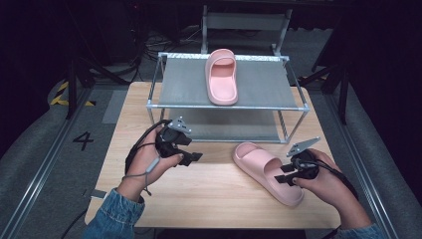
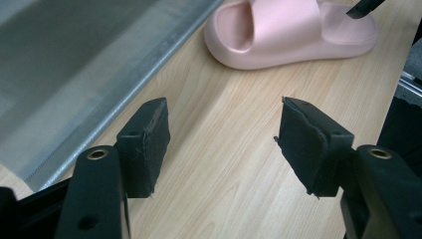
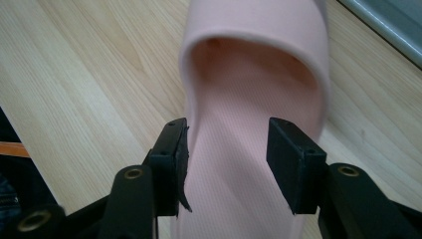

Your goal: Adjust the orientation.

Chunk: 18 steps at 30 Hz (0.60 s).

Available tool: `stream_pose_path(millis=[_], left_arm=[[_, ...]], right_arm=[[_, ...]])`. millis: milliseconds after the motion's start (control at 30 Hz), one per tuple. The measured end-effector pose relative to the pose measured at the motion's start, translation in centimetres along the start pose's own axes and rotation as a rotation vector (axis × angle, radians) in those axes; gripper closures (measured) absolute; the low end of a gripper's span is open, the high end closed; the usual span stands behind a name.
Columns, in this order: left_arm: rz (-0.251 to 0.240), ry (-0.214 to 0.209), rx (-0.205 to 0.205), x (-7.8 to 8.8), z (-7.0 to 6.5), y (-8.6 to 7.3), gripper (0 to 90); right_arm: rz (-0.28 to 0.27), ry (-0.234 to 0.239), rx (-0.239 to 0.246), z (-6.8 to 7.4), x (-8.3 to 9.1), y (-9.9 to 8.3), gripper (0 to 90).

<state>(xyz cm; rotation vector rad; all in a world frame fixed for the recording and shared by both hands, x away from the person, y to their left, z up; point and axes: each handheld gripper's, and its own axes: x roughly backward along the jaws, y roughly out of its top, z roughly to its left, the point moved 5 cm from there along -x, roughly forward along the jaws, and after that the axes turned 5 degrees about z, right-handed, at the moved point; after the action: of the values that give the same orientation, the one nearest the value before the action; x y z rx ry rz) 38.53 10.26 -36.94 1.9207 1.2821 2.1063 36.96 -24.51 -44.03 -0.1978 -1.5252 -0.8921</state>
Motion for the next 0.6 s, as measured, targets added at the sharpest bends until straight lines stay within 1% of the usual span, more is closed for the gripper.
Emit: stream_pose_path(millis=[33, 100, 133, 233, 300, 400, 467, 500, 600], left_arm=[[-0.002, 0.003, 0.004, -0.1, 0.1, -0.2, 36.3], [0.012, 0.005, 0.005, -0.3, 0.2, -0.8, 34.8], [0.013, 0.001, -0.005, -0.4, 0.2, -1.1, 34.4], [0.013, -0.021, 0.001, -1.0, 0.2, -1.9, 33.4], [-0.003, -0.038, 0.013, -1.4, 0.3, -2.3, 32.2], [-0.016, -0.049, 0.031, -1.7, 0.5, -2.8, 31.7], [-0.007, -0.045, 0.031, -1.8, 0.7, -3.0, 31.4], [0.004, -0.036, 0.029, -1.8, 1.0, -3.2, 31.4], [0.001, -0.022, 0.04, -1.7, 1.4, -3.5, 29.3]], right_arm=[[0.001, 0.011, -0.002, 0.2, -0.2, 0.3, 51.7], [0.001, 0.024, 0.005, 0.6, -0.6, 0.9, 51.7], [0.006, 0.025, 0.011, 0.8, -0.8, 1.1, 51.7], [0.023, 0.028, 0.022, 1.3, -1.5, 1.8, 52.7], [0.033, 0.025, 0.027, 1.4, -1.8, 2.1, 54.7], [0.045, 0.021, 0.028, 1.7, -2.3, 2.6, 58.2], [0.055, 0.014, 0.038, 1.9, -2.6, 2.8, 61.4], [0.055, 0.014, 0.038, 1.9, -2.6, 2.8, 61.4], [0.054, -0.002, 0.039, 2.0, -3.0, 3.2, 66.8]])
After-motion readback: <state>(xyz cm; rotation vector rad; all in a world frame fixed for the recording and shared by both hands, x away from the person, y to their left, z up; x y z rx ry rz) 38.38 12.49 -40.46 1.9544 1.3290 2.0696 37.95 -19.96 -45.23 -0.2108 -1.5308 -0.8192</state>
